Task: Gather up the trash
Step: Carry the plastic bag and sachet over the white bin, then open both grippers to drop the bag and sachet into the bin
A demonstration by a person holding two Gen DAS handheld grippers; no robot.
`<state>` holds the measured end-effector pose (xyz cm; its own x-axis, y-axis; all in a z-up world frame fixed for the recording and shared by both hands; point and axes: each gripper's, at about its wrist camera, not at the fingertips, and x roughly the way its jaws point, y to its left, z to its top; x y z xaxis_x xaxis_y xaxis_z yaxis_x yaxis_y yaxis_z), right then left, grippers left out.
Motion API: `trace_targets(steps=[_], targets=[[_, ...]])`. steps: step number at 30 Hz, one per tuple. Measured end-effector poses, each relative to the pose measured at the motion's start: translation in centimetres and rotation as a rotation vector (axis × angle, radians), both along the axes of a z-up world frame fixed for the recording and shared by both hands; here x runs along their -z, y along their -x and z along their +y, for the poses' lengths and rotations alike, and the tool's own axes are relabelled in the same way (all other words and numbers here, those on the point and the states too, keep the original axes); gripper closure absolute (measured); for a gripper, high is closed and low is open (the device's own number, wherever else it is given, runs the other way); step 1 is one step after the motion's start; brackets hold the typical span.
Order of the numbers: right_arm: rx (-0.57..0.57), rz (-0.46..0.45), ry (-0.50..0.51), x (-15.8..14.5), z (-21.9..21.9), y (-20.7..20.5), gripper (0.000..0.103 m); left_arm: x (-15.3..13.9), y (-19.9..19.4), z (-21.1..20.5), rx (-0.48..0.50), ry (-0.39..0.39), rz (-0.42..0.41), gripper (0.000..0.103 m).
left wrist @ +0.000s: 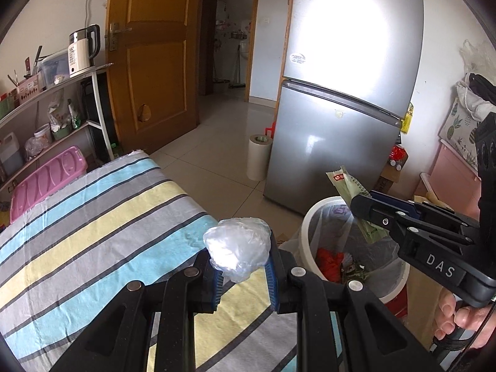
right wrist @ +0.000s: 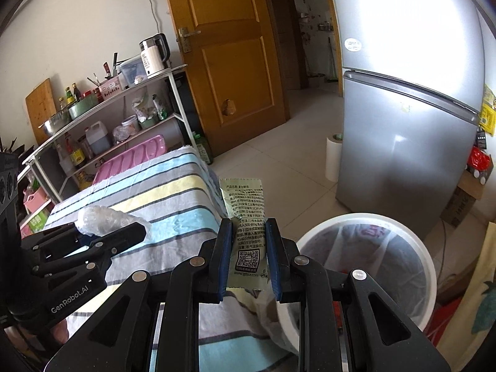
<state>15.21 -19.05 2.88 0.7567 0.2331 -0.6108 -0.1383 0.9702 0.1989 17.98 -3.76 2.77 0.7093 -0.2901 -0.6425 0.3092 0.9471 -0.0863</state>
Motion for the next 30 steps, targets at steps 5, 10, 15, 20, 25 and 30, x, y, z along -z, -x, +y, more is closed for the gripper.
trace_targets(steps=[5, 10, 15, 20, 25, 30], targets=[[0.048, -0.003, 0.013, -0.2, -2.9, 1.1, 0.081, 0.1, -0.4, -3.2, 0.061, 0.015, 0.01, 0.08], [0.109, 0.036, 0.03, 0.9, -6.1, 1.5, 0.081, 1.4, -1.3, -6.4, 0.122, 0.034, 0.06, 0.08], [0.153, 0.088, 0.048, 2.9, -8.7, 1.9, 0.081, 3.0, -1.5, -9.3, 0.169, 0.022, 0.089, 0.08], [0.186, 0.131, 0.042, 4.5, -10.9, 2.0, 0.081, 4.3, -1.4, -12.0, 0.21, -0.02, 0.096, 0.08], [0.202, 0.169, 0.046, 6.0, -12.0, 1.8, 0.081, 5.4, -1.3, -13.7, 0.234, -0.035, 0.124, 0.079], [0.211, 0.205, 0.055, 7.3, -12.7, 1.3, 0.081, 6.3, -1.9, -14.3, 0.223, -0.041, 0.151, 0.079]])
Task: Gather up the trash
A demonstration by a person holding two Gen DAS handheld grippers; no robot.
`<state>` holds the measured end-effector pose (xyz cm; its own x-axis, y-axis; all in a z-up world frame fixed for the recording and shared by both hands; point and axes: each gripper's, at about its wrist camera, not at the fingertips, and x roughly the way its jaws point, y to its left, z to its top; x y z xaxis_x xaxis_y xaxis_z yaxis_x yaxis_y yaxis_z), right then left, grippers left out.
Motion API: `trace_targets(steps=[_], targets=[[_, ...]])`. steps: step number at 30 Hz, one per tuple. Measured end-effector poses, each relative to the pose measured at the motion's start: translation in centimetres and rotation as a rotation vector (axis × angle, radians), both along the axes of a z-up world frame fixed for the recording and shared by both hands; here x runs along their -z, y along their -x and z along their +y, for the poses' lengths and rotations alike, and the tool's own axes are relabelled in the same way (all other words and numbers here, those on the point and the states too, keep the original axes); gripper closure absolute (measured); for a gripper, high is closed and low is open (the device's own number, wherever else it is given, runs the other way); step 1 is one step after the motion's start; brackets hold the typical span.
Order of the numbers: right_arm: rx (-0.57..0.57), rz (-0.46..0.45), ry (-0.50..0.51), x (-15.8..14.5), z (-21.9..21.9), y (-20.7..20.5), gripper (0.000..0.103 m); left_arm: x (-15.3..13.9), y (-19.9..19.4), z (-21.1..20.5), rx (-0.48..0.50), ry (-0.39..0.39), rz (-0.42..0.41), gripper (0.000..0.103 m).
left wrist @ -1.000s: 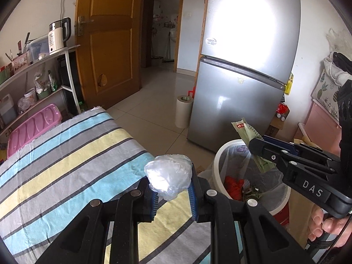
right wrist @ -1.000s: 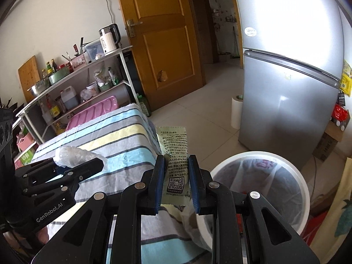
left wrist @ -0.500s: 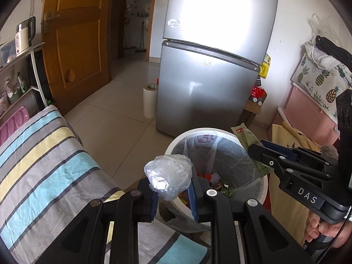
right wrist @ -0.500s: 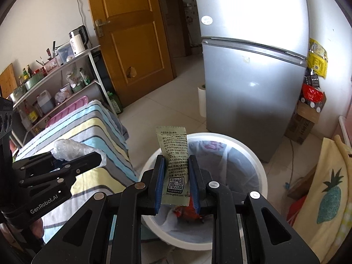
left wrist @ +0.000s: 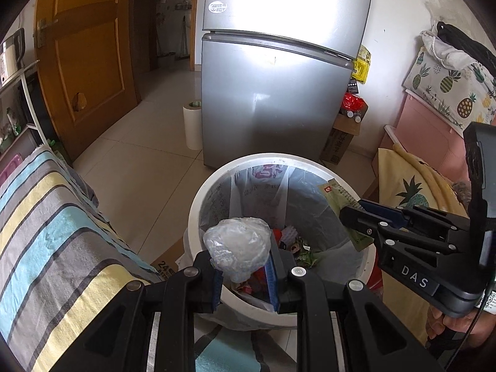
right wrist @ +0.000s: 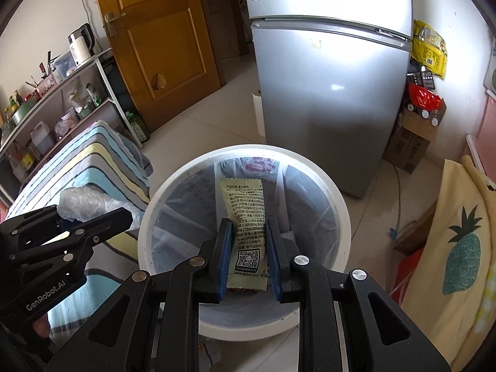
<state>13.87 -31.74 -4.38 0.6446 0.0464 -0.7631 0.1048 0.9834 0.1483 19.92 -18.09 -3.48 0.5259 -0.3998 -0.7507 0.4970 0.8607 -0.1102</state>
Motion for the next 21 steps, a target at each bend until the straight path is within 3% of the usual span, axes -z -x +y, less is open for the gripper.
trace_targets(steps=[4, 9, 11, 13, 21], targets=[[0.003, 0.029, 0.017, 0.8, -0.2, -0.4, 0.08, 0.6, -0.7, 0.1, -0.004, 0.003, 0.024, 0.078], [0.009, 0.056, 0.023, 1.5, -0.3, -0.7, 0.078, 0.8, -1.0, 0.3, -0.022, -0.002, 0.025, 0.062], [0.013, 0.047, 0.017, 1.4, -0.3, -0.5, 0.064, 0.8, -1.1, 0.5, -0.023, 0.008, 0.029, 0.061], [0.016, 0.041, 0.01, 1.2, -0.4, -0.4, 0.059, 0.7, -1.1, 0.7, -0.036, -0.003, 0.025, 0.06], [0.021, -0.003, 0.004, -0.1, 0.4, 0.7, 0.059, -0.5, -0.2, 2.3, -0.066, 0.007, -0.01, 0.059]])
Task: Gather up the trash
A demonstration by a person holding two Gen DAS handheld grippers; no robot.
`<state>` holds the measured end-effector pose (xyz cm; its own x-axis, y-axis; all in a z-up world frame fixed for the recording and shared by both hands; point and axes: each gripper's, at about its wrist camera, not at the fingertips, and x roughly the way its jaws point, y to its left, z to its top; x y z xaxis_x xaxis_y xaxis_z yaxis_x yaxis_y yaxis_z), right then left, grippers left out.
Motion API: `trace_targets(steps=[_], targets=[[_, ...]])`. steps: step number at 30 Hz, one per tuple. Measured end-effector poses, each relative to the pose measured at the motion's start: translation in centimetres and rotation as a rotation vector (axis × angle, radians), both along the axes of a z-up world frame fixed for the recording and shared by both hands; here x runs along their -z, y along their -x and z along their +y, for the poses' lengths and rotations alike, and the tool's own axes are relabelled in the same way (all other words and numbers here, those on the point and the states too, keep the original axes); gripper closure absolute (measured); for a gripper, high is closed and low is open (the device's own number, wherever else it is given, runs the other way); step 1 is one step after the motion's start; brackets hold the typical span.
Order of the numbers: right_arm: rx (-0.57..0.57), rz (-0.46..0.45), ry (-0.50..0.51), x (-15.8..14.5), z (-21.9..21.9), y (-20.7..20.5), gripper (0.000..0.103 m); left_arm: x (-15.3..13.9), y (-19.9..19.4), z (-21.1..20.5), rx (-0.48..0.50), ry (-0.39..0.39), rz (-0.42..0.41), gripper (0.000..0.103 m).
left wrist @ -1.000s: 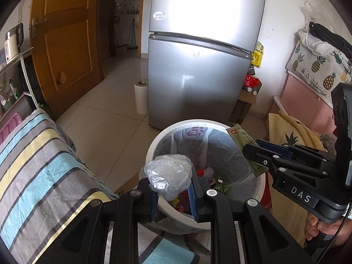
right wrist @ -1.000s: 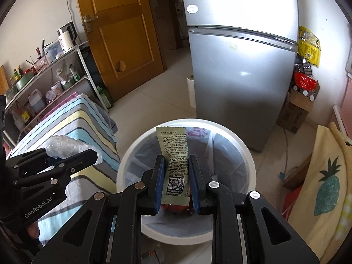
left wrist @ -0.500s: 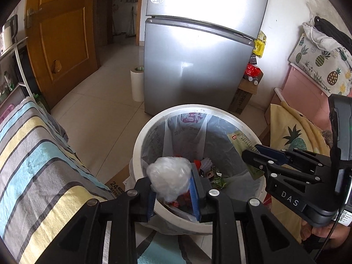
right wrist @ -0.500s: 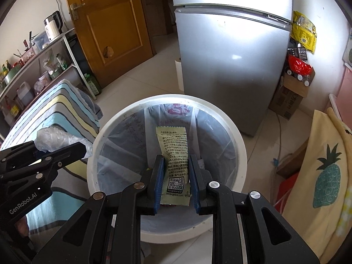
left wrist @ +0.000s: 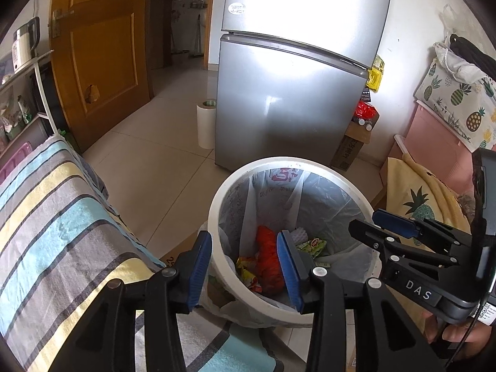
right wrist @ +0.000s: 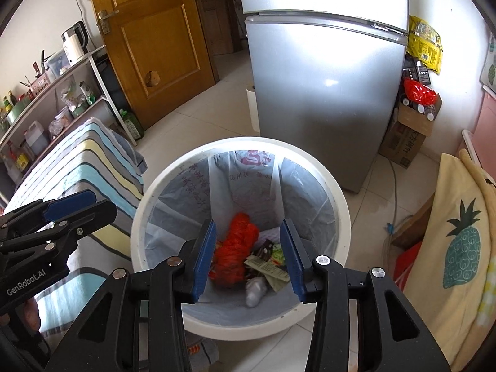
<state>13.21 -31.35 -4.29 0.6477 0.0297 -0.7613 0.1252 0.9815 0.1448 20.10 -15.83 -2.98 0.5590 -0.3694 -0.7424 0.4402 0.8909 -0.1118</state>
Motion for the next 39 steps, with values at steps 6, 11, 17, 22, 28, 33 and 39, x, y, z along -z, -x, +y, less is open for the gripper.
trace_targets(steps=[6, 11, 17, 22, 28, 33, 39], targets=[[0.014, -0.06, 0.035, -1.6, 1.1, 1.4, 0.059, -1.4, 1.5, 1.7, -0.039, 0.003, -0.05, 0.059], [0.032, -0.101, 0.023, -2.8, 1.9, 3.4, 0.059, -2.7, 3.8, 2.6, -0.047, -0.006, -0.122, 0.059], [0.057, -0.168, 0.026, -4.3, 2.8, 6.6, 0.057, -3.7, 7.1, 4.1, -0.081, -0.02, -0.193, 0.059], [0.065, -0.208, 0.032, -5.0, 3.9, 9.2, 0.055, -4.3, 9.5, 4.8, -0.097, -0.041, -0.248, 0.054], [0.078, -0.261, 0.069, -5.9, 5.3, 11.7, 0.055, -4.7, 12.0, 5.6, -0.099, -0.038, -0.271, 0.053], [0.101, -0.282, 0.08, -6.0, 6.1, 13.4, 0.055, -4.8, 13.5, 6.0, -0.103, -0.017, -0.27, 0.053], [0.118, -0.275, 0.082, -5.3, 7.0, 14.2, 0.055, -4.7, 14.5, 6.3, -0.107, -0.014, -0.275, 0.053]])
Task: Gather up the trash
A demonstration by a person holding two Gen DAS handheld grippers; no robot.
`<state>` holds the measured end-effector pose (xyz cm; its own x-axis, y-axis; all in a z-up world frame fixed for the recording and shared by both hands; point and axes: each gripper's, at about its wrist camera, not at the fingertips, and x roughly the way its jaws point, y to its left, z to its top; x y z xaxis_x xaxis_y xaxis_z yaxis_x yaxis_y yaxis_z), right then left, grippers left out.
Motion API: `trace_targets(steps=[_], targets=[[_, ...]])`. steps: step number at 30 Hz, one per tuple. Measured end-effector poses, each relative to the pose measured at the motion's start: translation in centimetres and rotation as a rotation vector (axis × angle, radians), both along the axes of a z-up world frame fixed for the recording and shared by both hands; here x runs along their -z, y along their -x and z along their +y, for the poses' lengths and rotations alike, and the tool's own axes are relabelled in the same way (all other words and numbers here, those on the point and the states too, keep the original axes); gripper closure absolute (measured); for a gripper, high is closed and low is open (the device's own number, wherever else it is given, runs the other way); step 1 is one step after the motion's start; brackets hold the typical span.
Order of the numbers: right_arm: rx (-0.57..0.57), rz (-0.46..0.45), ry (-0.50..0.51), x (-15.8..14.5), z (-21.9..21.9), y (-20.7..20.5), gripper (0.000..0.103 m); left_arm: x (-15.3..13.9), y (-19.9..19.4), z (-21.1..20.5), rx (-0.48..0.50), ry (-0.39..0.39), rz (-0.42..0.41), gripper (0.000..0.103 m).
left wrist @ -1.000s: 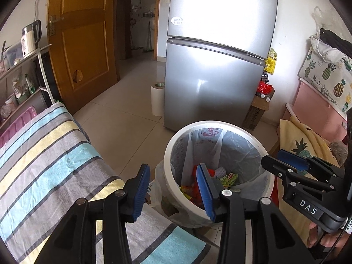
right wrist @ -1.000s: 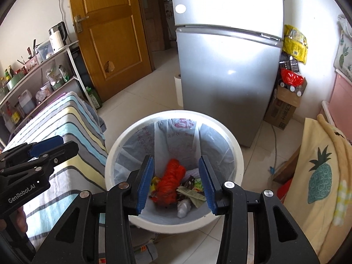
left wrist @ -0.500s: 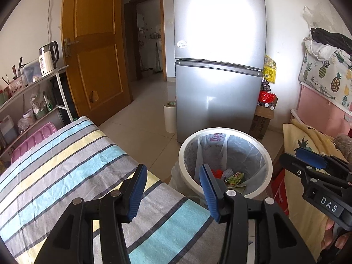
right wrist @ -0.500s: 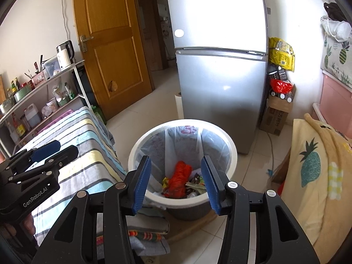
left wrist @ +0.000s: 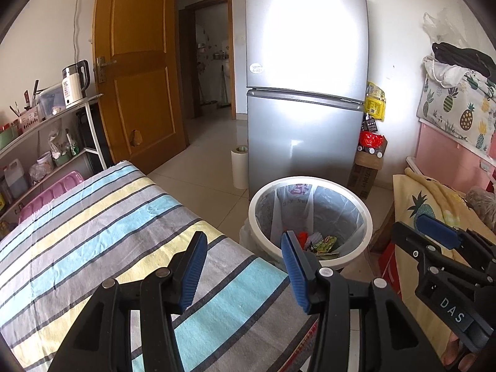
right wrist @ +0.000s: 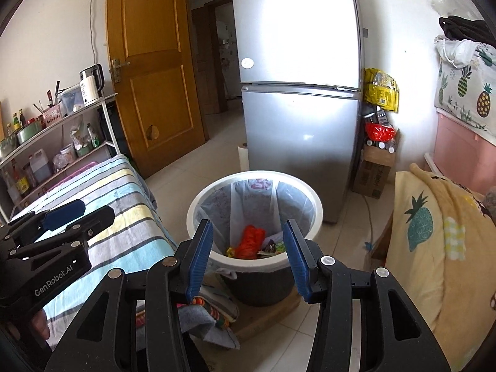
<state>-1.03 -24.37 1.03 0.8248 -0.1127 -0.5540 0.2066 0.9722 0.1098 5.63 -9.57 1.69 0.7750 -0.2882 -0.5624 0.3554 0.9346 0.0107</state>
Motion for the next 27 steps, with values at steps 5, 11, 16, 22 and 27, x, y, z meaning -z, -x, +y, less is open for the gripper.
trace_targets(steps=[5, 11, 16, 22, 27], targets=[[0.02, -0.027, 0.003, -0.04, 0.09, 0.77, 0.055, -0.03, -0.03, 0.26, -0.011, 0.001, 0.005, 0.053], [0.029, -0.041, 0.02, -0.23, 0.32, 1.0, 0.055, 0.03, -0.18, 0.34, -0.017, -0.004, 0.008, 0.053], [0.033, -0.037, 0.018, -0.27, 0.6, 1.02, 0.055, 0.1, -0.16, 0.3, -0.018, -0.007, 0.009, 0.053], [0.032, -0.038, 0.019, -0.28, 0.66, 1.08, 0.055, 0.07, -0.11, 0.27, -0.022, -0.01, 0.011, 0.053], [0.031, -0.038, 0.018, -0.26, 0.65, 1.11, 0.055, 0.04, -0.03, 0.38, -0.022, -0.012, 0.014, 0.053]])
